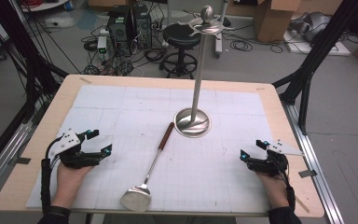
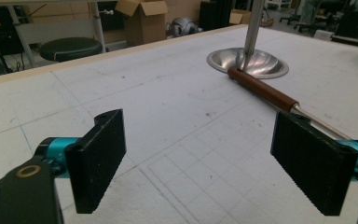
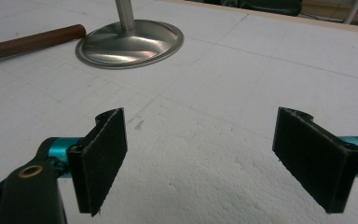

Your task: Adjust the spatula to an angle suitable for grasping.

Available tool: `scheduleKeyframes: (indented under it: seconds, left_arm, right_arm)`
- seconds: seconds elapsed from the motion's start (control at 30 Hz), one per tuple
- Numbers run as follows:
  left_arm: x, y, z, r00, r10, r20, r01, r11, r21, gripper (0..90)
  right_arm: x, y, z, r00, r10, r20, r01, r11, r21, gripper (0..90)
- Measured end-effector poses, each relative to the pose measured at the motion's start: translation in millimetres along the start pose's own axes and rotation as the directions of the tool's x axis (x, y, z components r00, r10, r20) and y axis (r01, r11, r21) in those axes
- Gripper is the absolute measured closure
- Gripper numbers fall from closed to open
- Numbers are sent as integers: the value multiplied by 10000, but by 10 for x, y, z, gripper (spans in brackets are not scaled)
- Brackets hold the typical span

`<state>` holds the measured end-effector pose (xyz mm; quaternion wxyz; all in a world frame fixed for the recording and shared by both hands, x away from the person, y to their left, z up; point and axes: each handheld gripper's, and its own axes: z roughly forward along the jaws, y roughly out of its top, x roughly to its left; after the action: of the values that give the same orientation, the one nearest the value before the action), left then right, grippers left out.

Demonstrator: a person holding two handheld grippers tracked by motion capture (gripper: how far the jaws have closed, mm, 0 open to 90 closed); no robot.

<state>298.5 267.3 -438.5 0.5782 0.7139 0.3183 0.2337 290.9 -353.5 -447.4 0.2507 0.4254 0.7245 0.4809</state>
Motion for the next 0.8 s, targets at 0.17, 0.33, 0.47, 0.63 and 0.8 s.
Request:
scheduleKeyframes:
  seconds: [0.17,0.33,0.47,0.63,0.8]
  left_arm:
    - [19,12,-27,9998,-194,-96,193,9998,-82,179]
    - [1,59,-30,10000,-77,25,78,9997,-217,173]
    - [-4,128,-41,9988,-476,112,478,9986,-245,173]
    - [-60,227,-46,9976,-670,200,673,9977,-123,177]
    - [-142,315,-9,9959,-809,398,815,9966,-123,177]
  right_arm:
    - [-3,-1,0,10000,-32,-39,32,10000,23,169]
    - [-3,1,0,10000,44,-49,-44,10000,32,169]
    - [4,-1,4,10000,-76,-12,76,10000,32,169]
    - [11,0,2,9999,-101,13,101,9999,83,169]
    - [7,1,7,10000,-62,26,62,10000,65,169]
